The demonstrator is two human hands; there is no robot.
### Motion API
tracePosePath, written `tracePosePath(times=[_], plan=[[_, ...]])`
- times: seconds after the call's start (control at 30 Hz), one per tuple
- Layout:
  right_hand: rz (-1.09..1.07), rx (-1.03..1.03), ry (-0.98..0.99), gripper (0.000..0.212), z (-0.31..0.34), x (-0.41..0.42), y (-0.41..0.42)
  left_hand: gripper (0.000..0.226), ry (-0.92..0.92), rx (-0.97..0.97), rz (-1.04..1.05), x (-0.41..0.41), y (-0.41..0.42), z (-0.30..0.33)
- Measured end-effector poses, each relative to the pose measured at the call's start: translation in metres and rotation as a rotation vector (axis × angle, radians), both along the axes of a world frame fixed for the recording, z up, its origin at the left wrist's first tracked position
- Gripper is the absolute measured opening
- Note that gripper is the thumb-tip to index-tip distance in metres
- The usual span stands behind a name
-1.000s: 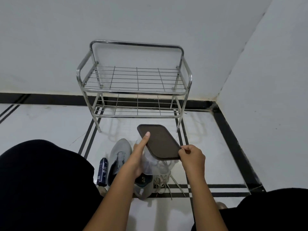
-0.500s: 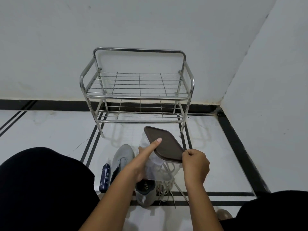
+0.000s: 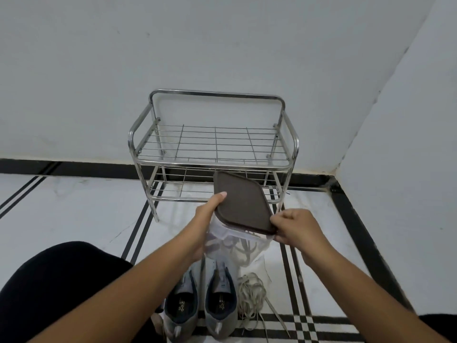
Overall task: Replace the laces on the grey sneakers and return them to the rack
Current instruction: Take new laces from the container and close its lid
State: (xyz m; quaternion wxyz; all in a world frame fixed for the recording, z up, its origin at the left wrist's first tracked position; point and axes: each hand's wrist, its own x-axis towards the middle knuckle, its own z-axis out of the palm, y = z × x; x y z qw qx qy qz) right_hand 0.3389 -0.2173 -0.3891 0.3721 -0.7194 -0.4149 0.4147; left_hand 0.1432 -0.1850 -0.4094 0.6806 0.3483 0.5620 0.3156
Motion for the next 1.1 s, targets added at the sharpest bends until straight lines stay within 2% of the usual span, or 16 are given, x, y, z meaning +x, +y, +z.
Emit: tracePosePath(times=[0.1, 0.3, 0.47, 0.6, 0.73, 0.83, 0.9, 1.0, 1.1], plan=[[-0.011, 0.021, -0.076, 0.019, -0.011, -0.005, 0.0, 0.059, -0.01, -0.032, 0.04, 0.0, 0.0, -0.003], [-0.015, 0.03, 0.049, 0.021, -0.019, -0.001, -0.004, 0.063, -0.103, -0.062, -0.138, -0.011, 0.008, 0.008], [-0.026, 0.049, 0.088, 0.022, -0.014, 0.005, -0.002, 0.069, -0.122, -0.093, -0.192, -0.011, 0.012, 0.005], [-0.013, 0.056, 0.047, 0.018, -0.014, 0.007, 0.0, 0.054, -0.133, -0.066, -0.221, -0.01, 0.011, 0.004], [0.018, 0.056, 0.001, 0.015, -0.017, 0.004, 0.0, 0.033, -0.067, 0.007, -0.081, -0.006, 0.009, 0.009], [0.029, 0.063, 0.014, 0.015, -0.018, 0.002, -0.001, 0.027, -0.041, 0.005, -0.033, -0.005, 0.005, 0.013], [0.02, 0.064, 0.038, 0.016, -0.018, 0.002, -0.001, 0.031, -0.054, -0.005, -0.072, -0.007, 0.005, 0.014], [-0.03, 0.054, 0.108, 0.015, -0.014, 0.004, -0.001, 0.036, -0.171, -0.043, -0.203, -0.009, 0.003, 0.016], [-0.046, 0.055, 0.126, 0.013, -0.01, 0.005, 0.0, 0.045, -0.224, -0.062, -0.218, -0.007, 0.003, 0.013]])
